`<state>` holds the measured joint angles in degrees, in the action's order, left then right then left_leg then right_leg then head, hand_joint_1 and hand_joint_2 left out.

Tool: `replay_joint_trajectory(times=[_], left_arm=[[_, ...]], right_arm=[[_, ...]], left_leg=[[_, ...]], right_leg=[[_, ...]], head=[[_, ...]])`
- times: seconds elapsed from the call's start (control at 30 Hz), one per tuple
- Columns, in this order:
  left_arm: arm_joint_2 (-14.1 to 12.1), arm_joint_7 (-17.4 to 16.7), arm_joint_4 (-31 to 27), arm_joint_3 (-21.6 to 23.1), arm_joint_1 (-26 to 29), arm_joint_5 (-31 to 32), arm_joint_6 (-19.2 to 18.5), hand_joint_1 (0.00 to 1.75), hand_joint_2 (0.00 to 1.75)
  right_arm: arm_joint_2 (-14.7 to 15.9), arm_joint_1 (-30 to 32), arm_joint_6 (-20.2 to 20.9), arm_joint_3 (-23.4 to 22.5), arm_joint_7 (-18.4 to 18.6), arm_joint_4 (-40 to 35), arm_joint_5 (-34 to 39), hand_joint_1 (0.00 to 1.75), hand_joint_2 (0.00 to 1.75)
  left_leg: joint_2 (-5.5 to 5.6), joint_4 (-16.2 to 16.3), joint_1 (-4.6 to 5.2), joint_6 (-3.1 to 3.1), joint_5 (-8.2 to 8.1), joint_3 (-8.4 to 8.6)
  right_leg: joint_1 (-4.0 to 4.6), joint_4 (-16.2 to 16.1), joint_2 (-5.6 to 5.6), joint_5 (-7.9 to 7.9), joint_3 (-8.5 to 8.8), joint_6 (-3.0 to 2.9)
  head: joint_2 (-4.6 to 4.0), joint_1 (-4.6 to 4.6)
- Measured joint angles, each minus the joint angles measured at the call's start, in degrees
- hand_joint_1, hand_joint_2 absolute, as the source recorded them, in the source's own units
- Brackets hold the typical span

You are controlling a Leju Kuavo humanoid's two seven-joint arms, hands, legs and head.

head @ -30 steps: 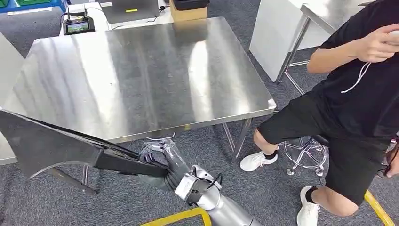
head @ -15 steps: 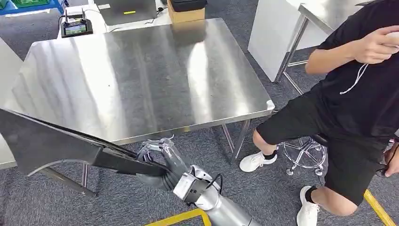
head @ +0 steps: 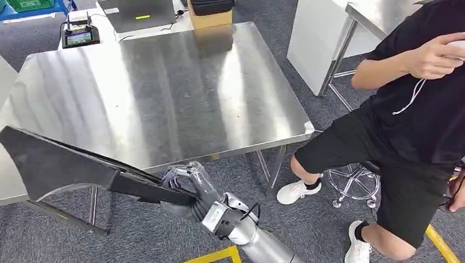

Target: Take the parts from the cabinet and place them on the table.

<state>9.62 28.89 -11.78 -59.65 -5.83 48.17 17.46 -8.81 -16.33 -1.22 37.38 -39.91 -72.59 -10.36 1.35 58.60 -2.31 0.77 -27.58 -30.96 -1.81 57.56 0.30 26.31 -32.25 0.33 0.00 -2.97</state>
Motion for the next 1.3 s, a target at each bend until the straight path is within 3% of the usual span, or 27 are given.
replay_joint_trajectory(times=[0.03, 0.13, 0.17, 0.2, 0.23, 0.3, 0.33, 0.37, 0.4, 0.47, 0.5, 0.53, 0.6, 0.63, 0.7, 0.73, 0.77, 0.8, 0.83, 0.87, 0.9, 0.97, 1.0, 1.07, 1.17, 1.2, 1.3], left_arm=[[0.0, 0.0, 0.0, 0.0, -0.1, 0.1, 0.0, 0.00, 1.75], [0.0, -0.1, 0.0, 0.0, 0.0, 0.3, 0.0, 0.00, 1.75], [0.0, -0.1, 0.0, 0.0, 0.1, 0.3, 0.0, 0.00, 1.75], [0.0, -0.2, 0.0, 0.0, 0.2, 0.3, 0.0, 0.00, 1.75], [0.0, -0.2, 0.0, 0.0, 0.2, 0.3, 0.0, 0.00, 1.75], [0.0, -0.3, 0.0, 0.0, 0.2, 0.3, 0.0, 0.00, 1.75], [-0.3, -0.4, 0.0, 0.0, 0.2, 0.3, 0.0, 0.00, 1.75], [-0.2, -0.5, 0.0, 0.0, 0.2, 0.4, 0.0, 0.00, 1.75], [-0.2, -0.5, 0.0, 0.0, 0.1, 0.4, 0.0, 0.00, 1.75], [-0.3, -0.5, 0.0, 0.0, 0.1, 0.3, 0.0, 0.00, 1.75], [-0.2, -0.4, 0.0, 0.0, 0.0, 0.2, 0.0, 0.00, 1.75], [-0.2, -0.3, 0.0, -0.1, 0.1, -0.1, 0.0, 0.00, 1.75], [-0.4, -0.4, 0.0, -0.4, -0.3, -0.3, 0.0, 0.00, 1.75], [-0.4, -0.4, 0.0, -0.4, -0.2, -0.3, 0.0, 0.00, 1.75], [-0.3, -0.5, 0.0, -0.5, -0.1, -0.3, 0.0, 0.00, 1.75], [-0.3, -0.5, 0.0, -0.6, 0.0, -0.4, 0.0, 0.00, 1.75], [-0.2, -0.5, 0.0, -0.7, 0.0, -0.4, 0.0, 0.00, 1.75], [-0.2, -0.5, 0.0, -0.8, 0.0, -0.5, 0.0, 0.00, 1.75], [-0.2, -0.5, 0.0, -0.9, 0.0, -0.8, 0.2, 0.00, 1.75], [-0.3, -0.5, 0.0, -1.1, 0.0, -0.9, 0.2, 0.00, 1.75], [-0.2, -0.3, 0.0, -1.2, -0.1, -0.9, 0.3, 0.00, 1.75], [-0.1, -0.3, 0.0, -1.5, 0.0, -1.0, 0.5, 0.00, 1.75], [0.0, -0.5, 0.1, -1.6, -0.1, -1.0, 0.6, 0.00, 1.75], [0.0, -1.0, 0.1, -2.0, -0.5, -0.9, 1.1, 0.00, 1.75], [0.1, -1.2, 0.1, -2.3, -0.4, -0.8, 1.1, 0.00, 1.75], [0.1, -1.2, 0.1, -2.4, -0.4, -0.7, 1.2, 0.00, 1.75], [0.0, -1.2, 0.1, -2.4, -0.4, -0.1, 1.1, 0.00, 1.75]], right_arm=[[0.0, 0.0, 0.0, 0.0, 0.0, 0.0, 0.0, 1.75, 1.75], [0.0, 0.2, 0.0, 0.0, 0.0, 0.0, 0.0, 1.75, 1.75], [0.0, 0.4, 0.0, 0.0, 0.0, 0.0, 0.0, 1.75, 1.75], [0.0, 0.5, -0.1, 0.0, 0.0, 0.0, 0.0, 1.75, 1.75], [0.0, 0.5, -0.1, 0.0, 0.0, 0.0, -0.1, 1.75, 1.75], [-0.2, 0.5, -0.2, 0.0, 0.0, 0.0, -0.2, 1.75, 1.75], [-0.2, 0.5, -0.2, 0.0, 0.0, 0.0, -0.2, 1.75, 1.75], [-0.2, 0.5, -0.2, 0.0, 0.0, 0.1, -0.2, 1.75, 1.75], [-0.4, 0.5, -0.2, 0.0, 0.0, 0.0, -0.2, 1.75, 1.75], [-0.7, 0.4, -0.2, 0.0, 0.0, 0.0, -0.4, 1.75, 1.75], [-0.8, 0.3, -0.2, -0.1, 0.0, 0.0, -0.6, 1.75, 1.75], [-0.9, 0.1, -0.2, -0.1, 0.0, 0.1, -0.9, 1.75, 1.75], [-1.1, -0.6, -1.1, -0.1, 0.2, 0.6, -2.4, 1.75, 1.75], [-1.2, -0.6, -1.7, -0.1, 0.6, 1.0, -3.1, 1.75, 1.75], [-1.3, -0.7, -2.7, -0.1, 1.1, 1.9, -4.3, 1.75, 1.75], [-1.5, -0.8, -3.3, -0.1, 1.4, 2.2, -4.9, 1.75, 1.75], [-1.7, -1.1, -3.9, -0.1, 1.6, 2.7, -5.6, 1.75, 1.75], [-1.8, -1.4, -4.5, -0.1, 2.0, 3.1, -6.3, 1.75, 1.75], [-1.9, -1.9, -5.4, 0.0, 2.5, 3.7, -7.3, 1.75, 1.75], [-2.2, -2.7, -6.6, 0.0, 3.1, 4.5, -8.8, 1.75, 1.75], [-2.7, -3.5, -7.8, 0.0, 3.8, 5.1, -10.8, 1.75, 1.75], [-4.0, -5.4, -10.8, 0.3, 5.9, 5.6, -15.0, 1.75, 1.75], [-4.8, -6.7, -12.1, 0.7, 7.5, 6.0, -17.5, 1.75, 1.75], [-6.2, -9.9, -13.9, 1.5, 10.8, 7.4, -21.6, 1.75, 1.75], [-8.2, -14.3, -14.6, 2.5, 14.3, 10.3, -25.8, 1.75, 1.75], [-8.9, -15.8, -15.3, 2.8, 15.6, 11.8, -27.9, 1.75, 1.75], [-10.3, -20.2, -17.7, 4.4, 19.9, 14.9, -31.0, 1.75, 1.75]], left_leg=[[-0.95, 3.1, 0.07, 0.07, -0.60, -1.71], [-1.17, 14.4, 0.09, 0.19, -5.24, -9.80], [-1.17, 15.6, 0.09, 0.09, -5.62, -11.36], [-1.17, 14.5, 0.15, -0.22, -4.59, -11.77], [-1.17, 11.5, 0.39, -0.73, -2.39, -11.10], [-1.35, 2.1, 1.34, -2.72, 4.54, -7.95], [-1.20, 1.6, 1.84, -3.29, 5.49, -7.85], [-1.42, 1.0, 2.35, -3.47, 4.02, -7.71], [-1.14, 0.6, 2.51, -3.74, 4.32, -7.10], [-0.85, -0.6, 2.66, -4.42, 3.70, -5.47], [-0.75, -1.7, 2.14, -4.27, 4.29, -3.85], [-0.65, -2.2, 2.26, -4.60, 4.01, -2.65], [-0.59, -2.4, 2.18, -5.18, 3.75, -2.06], [-0.39, -2.6, 2.15, -5.29, 3.36, -1.76], [0.10, -2.6, 2.02, -4.99, 2.34, -0.73], [0.33, -2.6, 1.90, -4.71, 1.81, -0.02], [0.52, -2.6, 1.81, -4.42, 1.19, 0.79], [0.58, -2.5, 1.77, -4.10, 0.62, 1.39], [0.73, -2.3, 1.83, -3.76, 0.14, 1.13], [0.86, -1.5, 2.02, -3.35, -0.90, 1.97], [0.76, -1.7, 2.04, -2.64, -1.51, 1.31], [0.38, -0.4, 2.06, -1.87, -0.71, 2.15], [0.06, 0.1, 1.77, -1.54, -1.75, 2.34], [-0.63, 4.0, 1.25, -1.06, -4.18, 0.71], [-0.85, 11.7, 0.56, -0.16, -8.43, -5.05], [-0.93, 11.3, 0.17, 0.43, -7.72, -5.85], [-1.62, 0.7, -1.29, 2.10, 0.63, -3.06]], right_leg=[[0.21, 0.0, -0.17, 0.37, 0.39, -0.57], [0.95, 0.0, -0.47, 1.47, 1.21, -1.61], [1.17, 0.0, -0.46, 1.86, 1.62, -1.73], [1.36, 0.0, -0.43, 2.38, 2.24, -1.73], [1.58, 0.0, -0.42, 2.91, 2.99, -1.70], [1.89, -0.1, -0.51, 4.20, 4.62, -1.60], [1.96, -0.2, -0.49, 4.71, 5.57, -1.31], [1.95, -0.6, -0.37, 5.08, 5.59, -0.91], [1.90, -0.9, -0.46, 5.45, 5.60, -0.44], [2.21, 0.6, -0.45, 4.26, 7.19, 0.89], [2.66, 1.5, -0.43, 4.92, 6.56, 0.88], [2.03, 4.4, -0.41, 4.61, 5.73, 1.12], [1.80, 12.9, -0.29, 5.64, -0.72, 0.85], [1.65, 15.6, -0.24, 7.82, -3.51, 0.66], [1.01, 15.8, -0.27, 12.37, -6.91, 0.91], [0.59, 13.5, -0.28, 12.18, -7.12, 1.76], [0.30, 9.8, -0.28, 10.17, -6.56, 3.07], [0.04, 5.5, -0.30, 5.98, -5.86, 4.23], [0.00, 1.7, -0.31, 0.42, -5.48, 5.45], [-0.31, -0.2, -0.99, -0.80, -6.06, 4.65], [0.53, 0.2, -0.85, -0.91, -4.87, 3.69], [-0.07, -0.5, -0.42, -2.09, -5.17, 1.76], [-0.65, -0.6, -0.39, -3.83, -3.86, 0.98], [-0.39, -0.3, -0.47, -3.75, -3.37, -0.39], [-0.17, -0.2, -0.39, -3.43, -3.44, -0.73], [-0.26, -0.1, -0.30, -3.24, -3.38, -0.59], [-1.41, 1.1, -0.29, -2.14, -3.28, 0.92]], head=[[0.00, 0.09], [0.00, 0.13], [0.00, 0.11], [0.00, 0.13], [0.00, 0.13], [0.00, 0.11], [0.00, -0.13], [0.00, -0.17], [0.00, 0.07], [0.00, 0.11], [0.04, -0.01], [-0.04, -0.17], [0.00, -0.37], [0.02, -0.33], [0.02, -0.37], [0.02, -0.35], [0.02, -0.39], [0.02, -0.39], [0.02, -0.52], [0.02, -0.33], [0.02, -0.39], [0.02, -0.24], [0.02, -0.04], [0.02, 0.33], [0.02, 0.31], [0.02, 0.26], [0.02, 0.28]])
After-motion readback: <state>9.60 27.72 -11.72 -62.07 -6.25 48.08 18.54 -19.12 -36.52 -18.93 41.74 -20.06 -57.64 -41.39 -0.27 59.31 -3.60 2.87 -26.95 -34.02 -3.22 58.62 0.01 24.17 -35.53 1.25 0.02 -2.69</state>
